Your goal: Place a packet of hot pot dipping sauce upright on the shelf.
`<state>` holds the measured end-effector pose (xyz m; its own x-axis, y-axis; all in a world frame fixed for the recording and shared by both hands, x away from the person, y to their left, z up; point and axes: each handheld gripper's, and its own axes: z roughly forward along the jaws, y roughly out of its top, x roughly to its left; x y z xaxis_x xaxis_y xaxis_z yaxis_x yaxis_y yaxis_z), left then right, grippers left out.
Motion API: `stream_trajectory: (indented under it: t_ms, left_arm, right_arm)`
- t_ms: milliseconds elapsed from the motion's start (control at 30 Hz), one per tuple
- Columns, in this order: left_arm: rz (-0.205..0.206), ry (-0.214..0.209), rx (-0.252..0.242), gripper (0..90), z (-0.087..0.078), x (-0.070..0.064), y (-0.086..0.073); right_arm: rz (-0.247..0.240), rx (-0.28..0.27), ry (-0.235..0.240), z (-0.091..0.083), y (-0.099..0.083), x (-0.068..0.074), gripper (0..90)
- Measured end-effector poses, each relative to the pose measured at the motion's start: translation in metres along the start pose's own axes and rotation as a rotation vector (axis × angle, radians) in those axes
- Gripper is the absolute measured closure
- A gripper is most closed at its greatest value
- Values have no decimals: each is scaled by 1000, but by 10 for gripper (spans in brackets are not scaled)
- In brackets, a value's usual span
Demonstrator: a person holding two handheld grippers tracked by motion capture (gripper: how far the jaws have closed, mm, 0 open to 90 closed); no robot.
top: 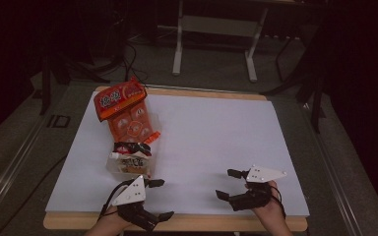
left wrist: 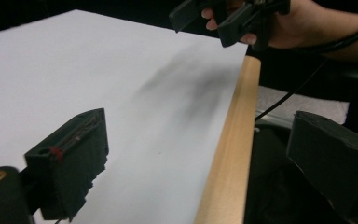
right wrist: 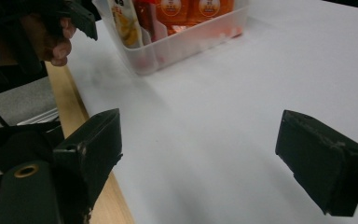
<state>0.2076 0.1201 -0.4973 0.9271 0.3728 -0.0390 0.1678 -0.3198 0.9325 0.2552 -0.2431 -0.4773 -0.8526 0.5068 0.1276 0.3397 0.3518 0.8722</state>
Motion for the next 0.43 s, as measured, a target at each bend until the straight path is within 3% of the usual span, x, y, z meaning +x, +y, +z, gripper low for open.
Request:
stream_trajectory:
  t_ms: [433]
  left_arm:
    - [14,-14,14,62,9,-2,-8]
  right_arm:
    - [6,1,-14,3,-6,-5,143]
